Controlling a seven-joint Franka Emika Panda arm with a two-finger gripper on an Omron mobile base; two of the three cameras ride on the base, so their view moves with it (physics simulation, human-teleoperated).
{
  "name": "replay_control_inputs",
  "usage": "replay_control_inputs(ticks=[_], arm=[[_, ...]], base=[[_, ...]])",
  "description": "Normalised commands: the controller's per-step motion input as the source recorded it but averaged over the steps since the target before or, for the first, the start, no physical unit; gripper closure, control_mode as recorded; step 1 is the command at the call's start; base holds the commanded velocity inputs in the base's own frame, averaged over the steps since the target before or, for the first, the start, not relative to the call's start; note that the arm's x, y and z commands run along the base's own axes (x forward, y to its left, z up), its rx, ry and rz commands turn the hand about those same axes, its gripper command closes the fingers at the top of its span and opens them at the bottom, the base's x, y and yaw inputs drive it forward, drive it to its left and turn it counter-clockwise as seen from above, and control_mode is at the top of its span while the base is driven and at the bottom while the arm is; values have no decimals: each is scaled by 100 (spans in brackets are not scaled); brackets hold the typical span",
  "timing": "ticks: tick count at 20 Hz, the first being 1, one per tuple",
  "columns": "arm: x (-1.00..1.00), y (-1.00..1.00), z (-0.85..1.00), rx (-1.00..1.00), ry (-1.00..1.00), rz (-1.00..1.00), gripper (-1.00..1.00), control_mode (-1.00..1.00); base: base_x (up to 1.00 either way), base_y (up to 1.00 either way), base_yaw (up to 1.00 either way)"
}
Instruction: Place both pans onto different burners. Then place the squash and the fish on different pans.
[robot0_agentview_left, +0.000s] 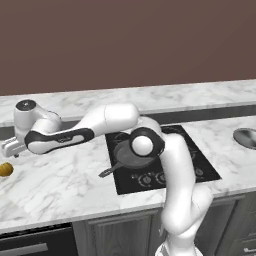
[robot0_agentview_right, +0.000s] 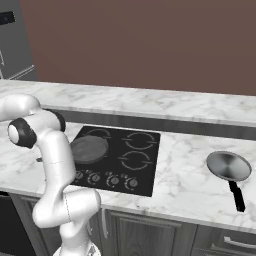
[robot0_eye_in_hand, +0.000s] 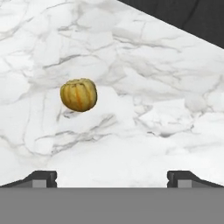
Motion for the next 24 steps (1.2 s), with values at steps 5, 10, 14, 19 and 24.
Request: replay_control_inputs(ticks=[5, 10, 14, 19, 24], arm=[[14, 33, -2, 0, 0, 0, -100, -100], [11, 25, -5, 0, 0, 2, -100, -100], [0, 20, -11, 0, 3, 4, -100, -100], [0, 14, -18, 0, 2, 6, -100, -100], [4, 11, -23, 0, 0, 6, -100, -100]], base=[[0, 0, 0], [0, 0, 0], [0, 0, 0], [0, 0, 0], [0, 0, 0]])
